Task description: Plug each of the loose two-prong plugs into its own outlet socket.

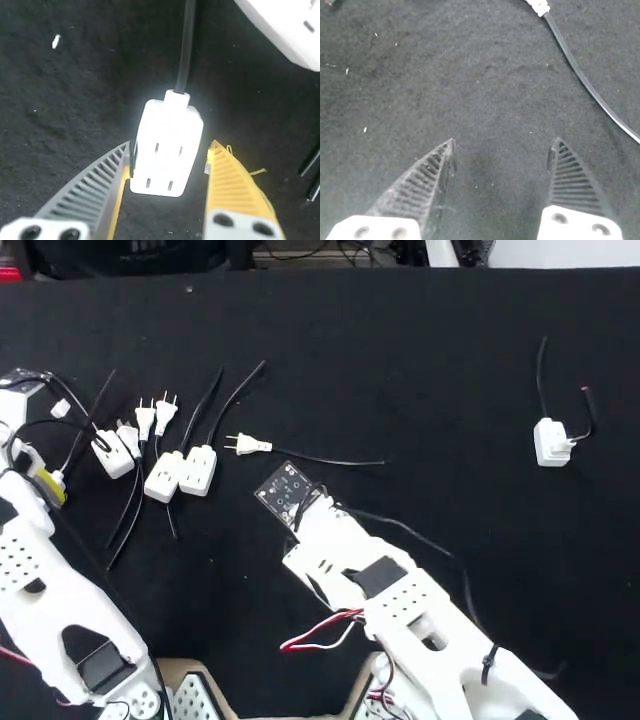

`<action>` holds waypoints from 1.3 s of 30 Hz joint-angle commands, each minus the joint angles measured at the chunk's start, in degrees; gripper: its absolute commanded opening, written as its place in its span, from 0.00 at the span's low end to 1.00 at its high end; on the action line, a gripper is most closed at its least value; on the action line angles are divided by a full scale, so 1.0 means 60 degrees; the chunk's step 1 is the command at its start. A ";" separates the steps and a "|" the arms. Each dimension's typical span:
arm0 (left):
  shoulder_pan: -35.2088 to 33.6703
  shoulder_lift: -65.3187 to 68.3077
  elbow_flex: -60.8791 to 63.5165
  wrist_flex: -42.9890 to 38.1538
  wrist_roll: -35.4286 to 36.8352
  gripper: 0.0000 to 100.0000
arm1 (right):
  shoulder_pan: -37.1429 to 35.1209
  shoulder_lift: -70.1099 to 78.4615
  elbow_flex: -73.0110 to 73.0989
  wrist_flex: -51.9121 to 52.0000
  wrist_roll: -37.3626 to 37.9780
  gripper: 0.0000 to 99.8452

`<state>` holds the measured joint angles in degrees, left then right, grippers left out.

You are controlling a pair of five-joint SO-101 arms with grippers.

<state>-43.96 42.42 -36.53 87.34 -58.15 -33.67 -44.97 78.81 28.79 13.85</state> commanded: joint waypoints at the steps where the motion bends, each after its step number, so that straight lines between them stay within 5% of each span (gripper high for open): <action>1: 0.0095 0.0015 -0.0901 0.0484 -0.0015 0.24 | -0.0103 -0.0242 -0.0051 -0.0234 0.0029 0.28; 7: 0.0168 0.0205 -0.0960 0.1451 0.0821 0.02 | -0.0103 -0.0242 -0.0051 -0.0220 0.0029 0.28; 12: 0.0154 -0.0059 -0.1209 0.2271 0.1656 0.03 | -0.0103 -0.0256 -0.0051 -0.0205 0.0029 0.28; 20: -0.0286 -0.2286 -0.1179 0.2256 0.5963 0.03 | -0.0044 -0.0315 -0.0110 -0.0176 -0.0044 0.28; 25: -0.0242 -0.4806 0.0872 0.2256 0.7546 0.03 | 0.0513 -0.0447 -0.0549 0.0557 -0.0059 0.27; 30: 0.1355 -0.7604 0.4125 0.2198 0.8205 0.03 | 0.2095 -0.1604 -0.0828 0.1216 -0.1377 0.02; 39: 0.6938 -1.1106 0.8579 0.0234 0.9480 0.03 | 0.3780 -0.3919 0.0593 0.0220 -0.1861 0.03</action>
<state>-17.85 -16.04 5.32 93.85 -3.03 -14.59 -62.73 81.27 32.66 3.38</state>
